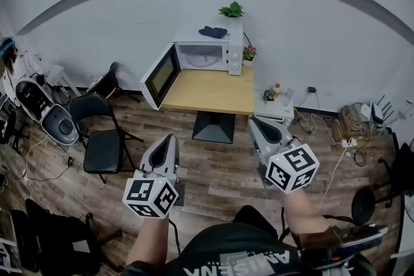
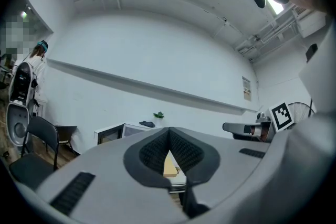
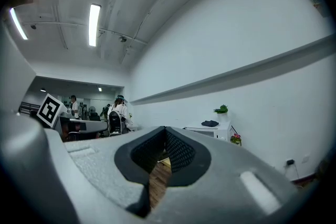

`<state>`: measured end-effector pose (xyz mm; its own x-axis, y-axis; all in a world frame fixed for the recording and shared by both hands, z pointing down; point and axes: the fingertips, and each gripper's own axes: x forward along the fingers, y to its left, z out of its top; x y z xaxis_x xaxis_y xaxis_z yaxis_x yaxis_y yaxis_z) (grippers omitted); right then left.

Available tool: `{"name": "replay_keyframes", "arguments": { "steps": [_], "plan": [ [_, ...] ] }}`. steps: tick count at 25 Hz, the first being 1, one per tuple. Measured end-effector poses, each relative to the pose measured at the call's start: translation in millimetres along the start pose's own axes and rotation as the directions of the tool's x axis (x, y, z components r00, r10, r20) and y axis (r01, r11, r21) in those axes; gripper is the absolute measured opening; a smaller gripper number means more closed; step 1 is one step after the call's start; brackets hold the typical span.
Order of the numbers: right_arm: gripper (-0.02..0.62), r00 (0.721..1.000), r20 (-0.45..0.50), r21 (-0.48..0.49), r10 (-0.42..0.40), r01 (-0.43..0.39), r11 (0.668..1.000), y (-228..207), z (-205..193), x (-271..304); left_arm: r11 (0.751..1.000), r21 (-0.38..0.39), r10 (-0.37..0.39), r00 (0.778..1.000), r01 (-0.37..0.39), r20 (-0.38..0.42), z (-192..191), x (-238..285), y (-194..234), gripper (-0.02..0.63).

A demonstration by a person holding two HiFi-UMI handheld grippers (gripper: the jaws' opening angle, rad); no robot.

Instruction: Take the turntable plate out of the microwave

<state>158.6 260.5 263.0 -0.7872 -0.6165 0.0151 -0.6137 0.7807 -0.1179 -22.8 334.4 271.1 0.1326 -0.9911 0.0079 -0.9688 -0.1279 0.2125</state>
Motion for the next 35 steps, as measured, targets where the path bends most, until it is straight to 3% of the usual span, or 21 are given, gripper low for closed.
{"name": "replay_keyframes", "arguments": {
  "steps": [6,14,22,35],
  "plan": [
    [0.005,1.0,0.014,-0.024,-0.004,0.004,1.0,-12,6,34,0.999,0.035,0.003,1.0,-0.003,0.015,12,23,23,0.0],
    [0.005,0.998,0.007,-0.047,0.056,-0.056,0.997,-54,12,109,0.996,0.063,0.064,0.998,-0.065,0.019,20,86,59,0.0],
    [0.005,0.995,0.006,-0.061,0.095,-0.094,0.994,-129,38,192,0.985,0.105,0.139,0.99,-0.14,0.018,42,174,100,0.0],
    [0.005,0.99,-0.002,-0.057,0.144,-0.144,0.988,-238,52,277,0.976,0.114,0.183,0.983,-0.184,0.02,55,310,117,0.002]
  ]
}}
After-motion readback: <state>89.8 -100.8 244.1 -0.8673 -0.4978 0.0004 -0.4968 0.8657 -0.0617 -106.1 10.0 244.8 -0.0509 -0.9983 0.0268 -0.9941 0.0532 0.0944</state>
